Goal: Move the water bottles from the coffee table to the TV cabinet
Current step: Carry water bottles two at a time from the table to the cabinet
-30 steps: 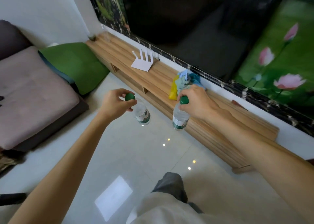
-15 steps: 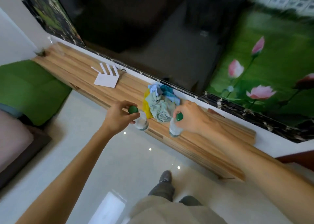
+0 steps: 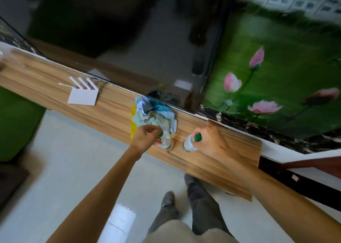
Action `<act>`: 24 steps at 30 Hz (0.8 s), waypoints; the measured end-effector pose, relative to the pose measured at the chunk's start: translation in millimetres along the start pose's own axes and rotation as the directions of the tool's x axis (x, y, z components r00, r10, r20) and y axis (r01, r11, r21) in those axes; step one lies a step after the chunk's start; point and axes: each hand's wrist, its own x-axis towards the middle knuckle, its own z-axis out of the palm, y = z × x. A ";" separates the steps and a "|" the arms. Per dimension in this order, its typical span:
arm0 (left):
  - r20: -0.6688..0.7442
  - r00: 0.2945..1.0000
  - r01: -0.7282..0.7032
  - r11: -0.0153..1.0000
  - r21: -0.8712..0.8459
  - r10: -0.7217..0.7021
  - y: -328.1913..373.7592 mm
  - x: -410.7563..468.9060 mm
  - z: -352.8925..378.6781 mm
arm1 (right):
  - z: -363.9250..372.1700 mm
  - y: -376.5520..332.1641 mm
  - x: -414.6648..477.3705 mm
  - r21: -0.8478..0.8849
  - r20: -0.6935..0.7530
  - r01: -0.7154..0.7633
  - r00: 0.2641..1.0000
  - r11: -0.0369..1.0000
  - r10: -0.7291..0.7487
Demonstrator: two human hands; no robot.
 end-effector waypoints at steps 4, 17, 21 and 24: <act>0.024 0.998 0.067 0.995 -0.072 -0.066 -2.1 36.7 60.2 | -3.9 45.8 22.6 0.051 0.042 -0.102 0.994 0.994 0.100; 0.078 0.974 0.224 0.938 -0.265 -0.211 -48.8 162.6 200.0 | 74.6 195.4 117.9 0.130 -0.073 -0.172 0.980 0.976 0.183; 0.093 0.973 0.230 0.936 -0.267 -0.212 -69.1 189.7 230.3 | 101.2 223.7 141.8 0.160 -0.146 -0.147 0.974 0.976 0.171; 0.067 0.973 0.229 0.940 -0.254 -0.219 -84.7 212.2 249.3 | 108.3 236.5 153.7 0.201 -0.167 -0.132 0.972 0.971 0.167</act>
